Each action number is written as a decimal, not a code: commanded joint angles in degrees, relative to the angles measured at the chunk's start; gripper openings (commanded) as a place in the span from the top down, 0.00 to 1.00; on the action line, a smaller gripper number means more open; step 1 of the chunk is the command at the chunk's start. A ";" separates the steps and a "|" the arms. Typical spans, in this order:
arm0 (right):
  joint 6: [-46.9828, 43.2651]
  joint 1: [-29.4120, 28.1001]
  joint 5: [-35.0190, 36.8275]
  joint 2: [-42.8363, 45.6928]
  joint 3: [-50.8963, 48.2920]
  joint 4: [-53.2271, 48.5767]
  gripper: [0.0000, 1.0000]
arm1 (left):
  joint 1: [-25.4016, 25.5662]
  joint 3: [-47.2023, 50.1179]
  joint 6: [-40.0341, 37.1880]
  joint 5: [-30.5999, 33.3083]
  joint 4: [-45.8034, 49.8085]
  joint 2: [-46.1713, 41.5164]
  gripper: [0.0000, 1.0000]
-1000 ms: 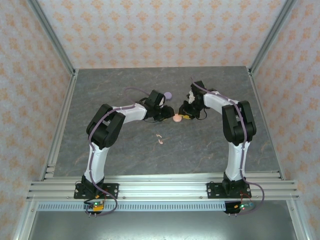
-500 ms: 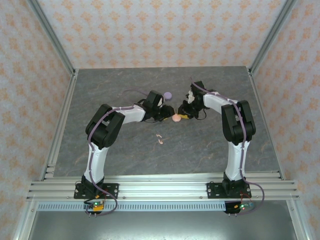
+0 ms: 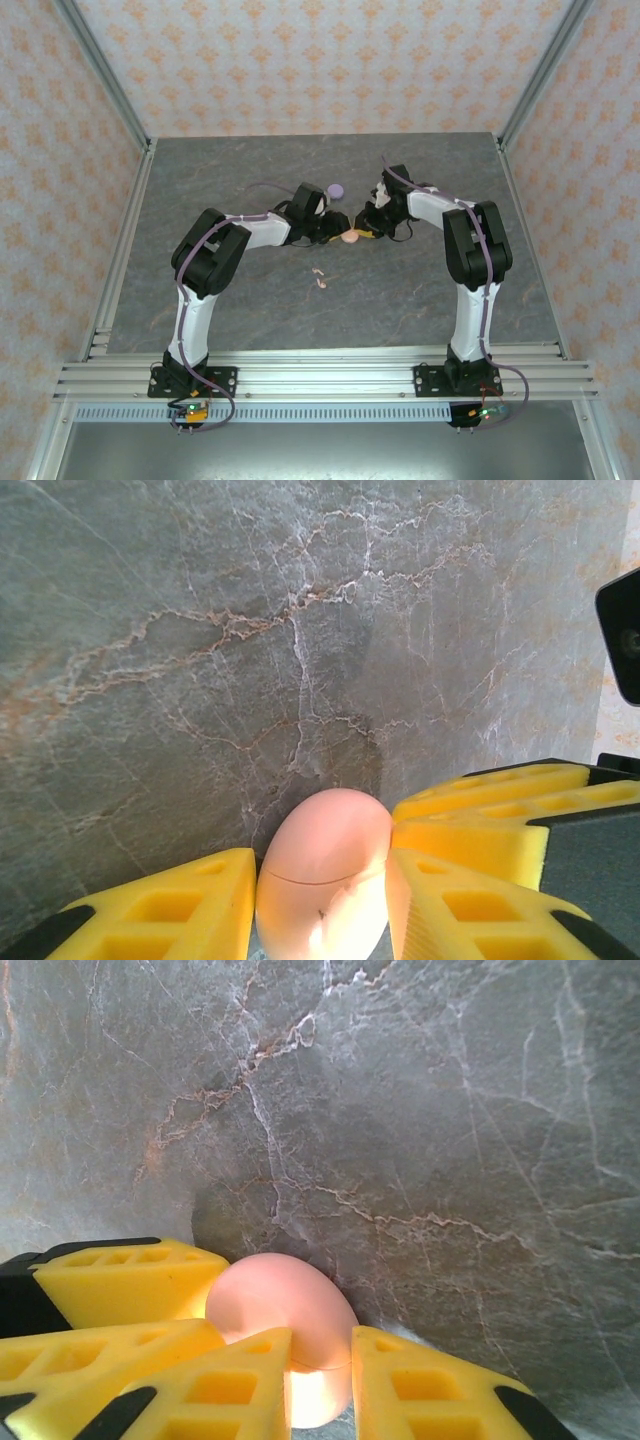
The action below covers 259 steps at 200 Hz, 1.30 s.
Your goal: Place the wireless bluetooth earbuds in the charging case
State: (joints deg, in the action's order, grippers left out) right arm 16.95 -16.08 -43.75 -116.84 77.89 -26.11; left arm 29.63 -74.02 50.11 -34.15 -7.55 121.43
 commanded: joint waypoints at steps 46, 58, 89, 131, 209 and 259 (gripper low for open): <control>0.34 -0.18 1.39 -0.80 -1.39 -0.70 0.83 | 0.82 1.90 1.79 -2.72 -0.91 -0.24 0.63; 0.53 -0.16 1.22 -0.84 -1.35 -0.53 0.84 | 0.78 1.90 2.05 -3.12 -1.45 -0.64 0.63; 0.74 -0.18 0.94 -0.62 -1.14 -0.43 0.85 | 0.79 1.06 3.02 -4.95 -2.64 -0.66 0.63; 0.78 -0.18 1.08 -0.66 -0.88 -0.63 0.83 | 0.87 1.06 3.21 -5.66 -2.63 -1.36 0.63; 1.43 -0.07 1.20 0.47 -1.25 -0.27 0.78 | 0.92 1.50 4.79 -5.31 -5.02 -2.25 0.63; 2.45 0.78 -0.05 1.28 -2.39 0.97 0.75 | 1.07 1.52 5.53 -5.55 -6.17 -2.17 0.63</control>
State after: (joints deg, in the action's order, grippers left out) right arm 18.68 -15.55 -44.38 -116.73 77.32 -24.88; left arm 29.63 -72.64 54.76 -37.63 -10.22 121.49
